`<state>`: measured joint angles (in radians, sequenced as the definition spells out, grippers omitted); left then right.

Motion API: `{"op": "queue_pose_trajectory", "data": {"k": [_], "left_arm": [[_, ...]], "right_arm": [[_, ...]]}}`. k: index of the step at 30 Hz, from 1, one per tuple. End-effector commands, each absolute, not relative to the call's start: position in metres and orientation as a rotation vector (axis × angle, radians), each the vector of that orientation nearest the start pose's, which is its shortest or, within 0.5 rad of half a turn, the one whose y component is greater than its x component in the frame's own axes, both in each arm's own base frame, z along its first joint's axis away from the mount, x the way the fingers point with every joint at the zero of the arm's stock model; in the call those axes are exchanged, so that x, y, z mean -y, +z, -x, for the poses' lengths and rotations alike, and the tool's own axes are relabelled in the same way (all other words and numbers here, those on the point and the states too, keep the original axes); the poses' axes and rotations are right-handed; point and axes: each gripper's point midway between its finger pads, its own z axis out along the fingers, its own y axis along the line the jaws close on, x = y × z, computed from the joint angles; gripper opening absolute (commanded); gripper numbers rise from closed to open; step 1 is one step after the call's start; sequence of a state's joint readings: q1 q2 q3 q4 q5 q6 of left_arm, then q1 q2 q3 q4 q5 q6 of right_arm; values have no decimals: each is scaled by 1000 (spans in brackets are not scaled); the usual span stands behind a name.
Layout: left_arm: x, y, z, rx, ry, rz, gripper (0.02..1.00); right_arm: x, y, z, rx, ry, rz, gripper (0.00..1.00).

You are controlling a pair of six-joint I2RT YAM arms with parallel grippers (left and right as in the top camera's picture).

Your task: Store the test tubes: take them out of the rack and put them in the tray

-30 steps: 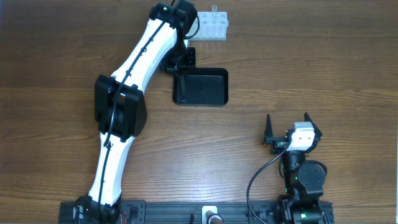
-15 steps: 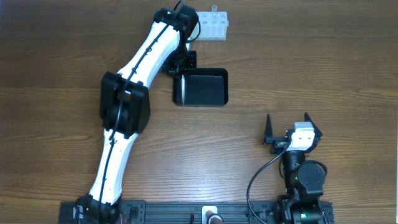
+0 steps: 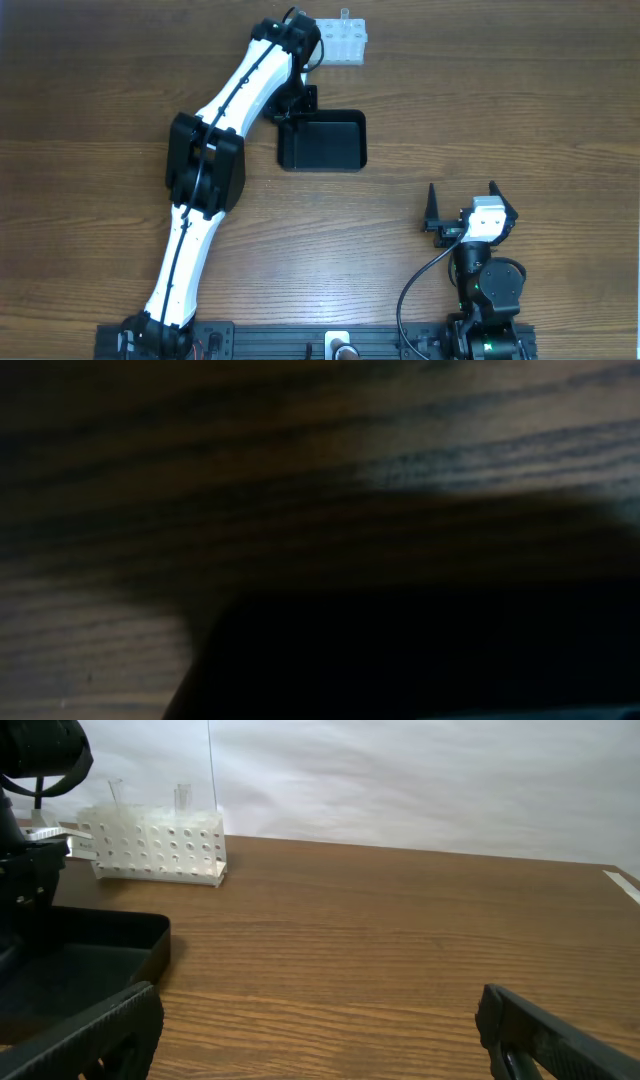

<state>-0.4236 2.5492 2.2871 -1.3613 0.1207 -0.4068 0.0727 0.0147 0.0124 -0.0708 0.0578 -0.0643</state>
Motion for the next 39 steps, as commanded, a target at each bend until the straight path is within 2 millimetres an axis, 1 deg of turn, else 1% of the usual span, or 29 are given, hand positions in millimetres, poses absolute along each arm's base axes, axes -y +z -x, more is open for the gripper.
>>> {"op": "queue_pose_trajectory", "data": {"k": [1, 3, 7, 9, 11, 14, 17, 19, 23, 27, 29, 32, 35, 37, 39], "left_arm": [[219, 6, -432, -3217, -133, -52, 246], [221, 6, -432, -3214, -135, -58, 314], [227, 10, -431, -3209, -137, -79, 329], [233, 16, -431, -3197, -144, -98, 334], [240, 28, -433, -3173, -153, -119, 358], [251, 53, -437, -3123, -179, -145, 391], [256, 83, -439, -3068, -214, -157, 419], [255, 102, -441, -3029, -229, -155, 437], [247, 136, -446, -2940, -194, -141, 516], [242, 167, -462, -2810, -169, -123, 606], [243, 180, -474, -2738, -173, -110, 680], [245, 197, -496, -2622, -174, -89, 759], [243, 209, -515, -2524, -139, -53, 774], [238, 220, -530, -2447, -96, -16, 774], [233, 226, -540, -2395, -62, 13, 794]], "right_arm": [[-9, 157, -246, -1641, -37, 78, 991], [-9, 157, -246, -1641, -37, 78, 991], [-9, 157, -246, -1640, -37, 78, 993], [-9, 157, -246, -1641, -37, 78, 991], [-9, 157, -246, -1641, -37, 78, 993], [-9, 157, -246, -1641, -37, 78, 993], [-9, 157, -246, -1641, -37, 78, 991], [-9, 157, -246, -1641, -37, 78, 993], [-9, 157, -246, -1641, -37, 78, 993], [-9, 157, -246, -1641, -37, 78, 991], [-9, 157, -246, -1641, -37, 78, 991], [-9, 157, -246, -1641, -37, 78, 991], [-9, 157, -246, -1641, -37, 78, 993], [-9, 157, -246, -1641, -37, 78, 993], [-9, 157, -246, -1641, -37, 78, 991]]}}
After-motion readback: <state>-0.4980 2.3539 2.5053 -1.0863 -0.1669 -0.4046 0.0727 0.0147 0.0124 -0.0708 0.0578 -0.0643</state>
